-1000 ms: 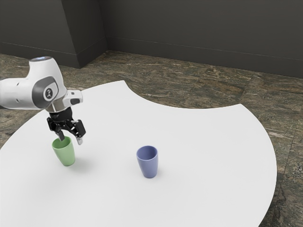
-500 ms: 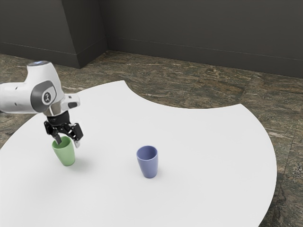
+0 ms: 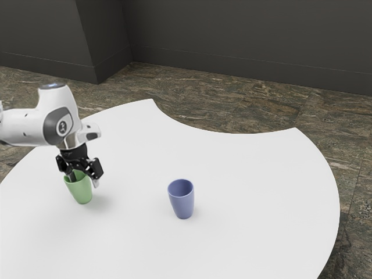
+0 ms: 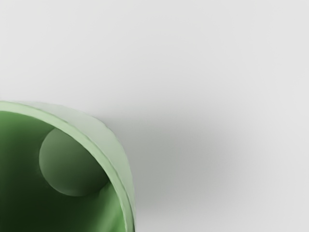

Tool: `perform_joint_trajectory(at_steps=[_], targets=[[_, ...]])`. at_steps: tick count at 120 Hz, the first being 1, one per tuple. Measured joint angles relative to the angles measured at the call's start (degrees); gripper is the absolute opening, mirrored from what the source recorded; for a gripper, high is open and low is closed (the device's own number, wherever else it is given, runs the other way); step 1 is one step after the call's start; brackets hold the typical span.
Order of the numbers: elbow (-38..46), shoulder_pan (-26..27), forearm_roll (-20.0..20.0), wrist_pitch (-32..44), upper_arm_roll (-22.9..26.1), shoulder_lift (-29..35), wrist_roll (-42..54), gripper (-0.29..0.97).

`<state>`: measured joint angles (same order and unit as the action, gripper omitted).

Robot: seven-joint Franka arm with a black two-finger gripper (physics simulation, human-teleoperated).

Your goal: Place the left cup onto the right cup

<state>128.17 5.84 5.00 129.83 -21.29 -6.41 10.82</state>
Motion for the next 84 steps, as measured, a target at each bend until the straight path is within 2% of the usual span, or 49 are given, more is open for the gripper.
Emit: perform_joint_trajectory(at_steps=[33, 45, 61, 84], targets=[[-0.1, 0.1, 0.1, 3.0, 0.0, -1.6, -0.3, 0.63], [0.0, 0.1, 0.1, 3.6, 0.0, -2.2, -0.4, 0.59], [0.0, 0.1, 0.2, 4.2, 0.0, -2.4, -0.5, 0.45], [0.0, 0.1, 0.2, 4.5, 0.0, -2.4, -1.1, 0.13]])
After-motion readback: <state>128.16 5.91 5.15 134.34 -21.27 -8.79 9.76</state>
